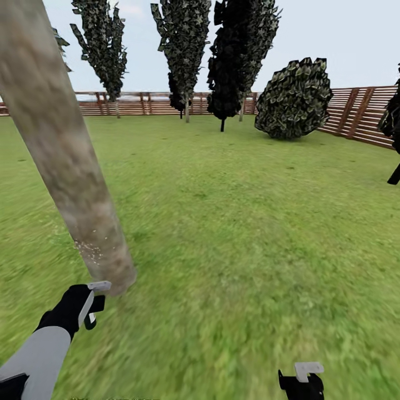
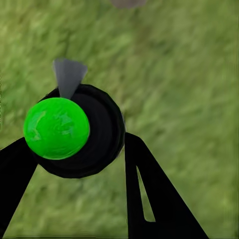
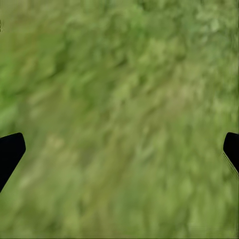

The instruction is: In the garden, pick up the pesticide atomizer on the floor and spray pesticide onto both trees until each tree trunk is fully covered.

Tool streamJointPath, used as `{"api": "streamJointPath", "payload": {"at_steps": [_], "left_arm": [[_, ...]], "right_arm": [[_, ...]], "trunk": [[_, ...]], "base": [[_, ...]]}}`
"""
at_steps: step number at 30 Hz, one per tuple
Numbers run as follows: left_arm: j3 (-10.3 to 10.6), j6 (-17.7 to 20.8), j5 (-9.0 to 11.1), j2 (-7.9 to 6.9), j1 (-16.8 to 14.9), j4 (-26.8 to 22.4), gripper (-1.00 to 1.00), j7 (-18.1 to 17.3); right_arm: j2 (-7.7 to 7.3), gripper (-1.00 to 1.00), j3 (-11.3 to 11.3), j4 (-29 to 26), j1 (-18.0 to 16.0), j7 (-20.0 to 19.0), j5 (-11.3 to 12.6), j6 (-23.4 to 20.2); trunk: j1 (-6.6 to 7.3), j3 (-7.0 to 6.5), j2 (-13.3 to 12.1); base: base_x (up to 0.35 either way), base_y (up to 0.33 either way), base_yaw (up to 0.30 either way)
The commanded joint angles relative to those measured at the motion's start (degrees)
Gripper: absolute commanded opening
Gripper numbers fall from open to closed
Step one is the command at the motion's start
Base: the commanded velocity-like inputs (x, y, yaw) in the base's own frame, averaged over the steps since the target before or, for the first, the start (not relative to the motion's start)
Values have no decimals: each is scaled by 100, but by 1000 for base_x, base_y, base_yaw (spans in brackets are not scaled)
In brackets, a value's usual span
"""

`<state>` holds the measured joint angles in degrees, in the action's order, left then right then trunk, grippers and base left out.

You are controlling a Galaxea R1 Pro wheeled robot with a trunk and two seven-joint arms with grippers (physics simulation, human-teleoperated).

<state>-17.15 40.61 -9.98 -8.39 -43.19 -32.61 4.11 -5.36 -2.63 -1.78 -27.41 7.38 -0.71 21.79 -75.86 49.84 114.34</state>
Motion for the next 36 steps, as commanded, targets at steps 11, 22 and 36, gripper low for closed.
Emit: {"api": "streamJointPath", "payload": {"at_steps": [11, 22, 36], "left_arm": [[-25, 26, -57, 12, -5, 0, -100, -24], [-25, 26, -57, 13, -5, 1, -100, -24], [-25, 26, -57, 31, -5, -4, -100, -22]], "right_arm": [[-1, 100, -27, 2, -2, 26, -16, 9], [-1, 100, -27, 2, -2, 26, -17, 9], [-1, 100, -27, 2, -2, 26, -17, 9]], "trunk": [[0, 5, 2], [0, 5, 2], [0, 5, 2]], "base": [[149, -260, 276], [183, -242, 140], [182, -241, 157]]}}
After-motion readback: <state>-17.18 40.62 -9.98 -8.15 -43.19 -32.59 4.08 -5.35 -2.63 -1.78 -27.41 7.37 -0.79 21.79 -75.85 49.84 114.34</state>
